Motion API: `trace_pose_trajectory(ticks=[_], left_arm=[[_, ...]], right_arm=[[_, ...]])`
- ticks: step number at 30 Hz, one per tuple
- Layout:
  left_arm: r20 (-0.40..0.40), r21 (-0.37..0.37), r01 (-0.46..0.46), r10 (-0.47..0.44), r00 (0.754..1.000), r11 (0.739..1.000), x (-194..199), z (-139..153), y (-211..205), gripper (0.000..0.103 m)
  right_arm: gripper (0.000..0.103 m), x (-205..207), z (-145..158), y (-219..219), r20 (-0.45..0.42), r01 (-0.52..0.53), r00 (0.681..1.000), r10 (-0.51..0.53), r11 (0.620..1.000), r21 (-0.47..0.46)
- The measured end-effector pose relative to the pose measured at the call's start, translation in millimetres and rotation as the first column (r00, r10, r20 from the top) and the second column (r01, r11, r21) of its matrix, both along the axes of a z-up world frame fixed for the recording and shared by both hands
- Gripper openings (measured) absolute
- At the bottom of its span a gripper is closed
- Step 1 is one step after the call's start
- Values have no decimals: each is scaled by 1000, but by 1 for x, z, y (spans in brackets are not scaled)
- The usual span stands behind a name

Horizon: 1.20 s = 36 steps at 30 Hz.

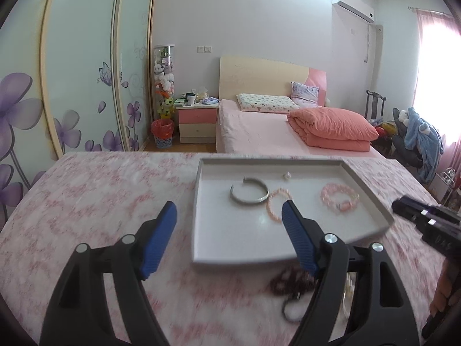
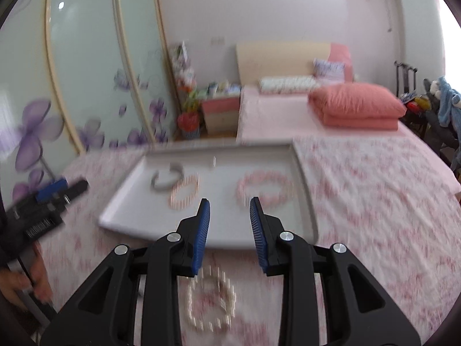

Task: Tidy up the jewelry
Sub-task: 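Move the right tool to the white pearl necklace and close on it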

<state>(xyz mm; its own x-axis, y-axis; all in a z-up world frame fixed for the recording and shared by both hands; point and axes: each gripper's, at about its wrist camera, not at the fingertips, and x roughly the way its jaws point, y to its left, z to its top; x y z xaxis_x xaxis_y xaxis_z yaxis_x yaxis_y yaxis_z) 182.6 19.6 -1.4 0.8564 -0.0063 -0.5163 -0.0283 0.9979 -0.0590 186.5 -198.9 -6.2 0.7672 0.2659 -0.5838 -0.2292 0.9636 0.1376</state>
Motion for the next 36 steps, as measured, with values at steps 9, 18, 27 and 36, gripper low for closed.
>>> trace_pose_trajectory(ticks=[9,18,27,36], left_arm=[[-60,8,21,-20,998,1000,-42,-28,13,76],[-90,9,53,-52,995,999,-46,-34,6,76],[-140,9,117,-114,984,993,-43,-45,-12,76],[-162,6,128,-125,979,992,-41,-51,-18,76]], right_arm=[[22,-18,-53,5,-187,-81,980,67,994,-70],[17,-11,-66,9,-255,-86,965,64,993,-78],[13,-4,-67,4,-289,-44,957,29,998,-43],[13,0,-66,8,-292,-44,956,24,997,-64]])
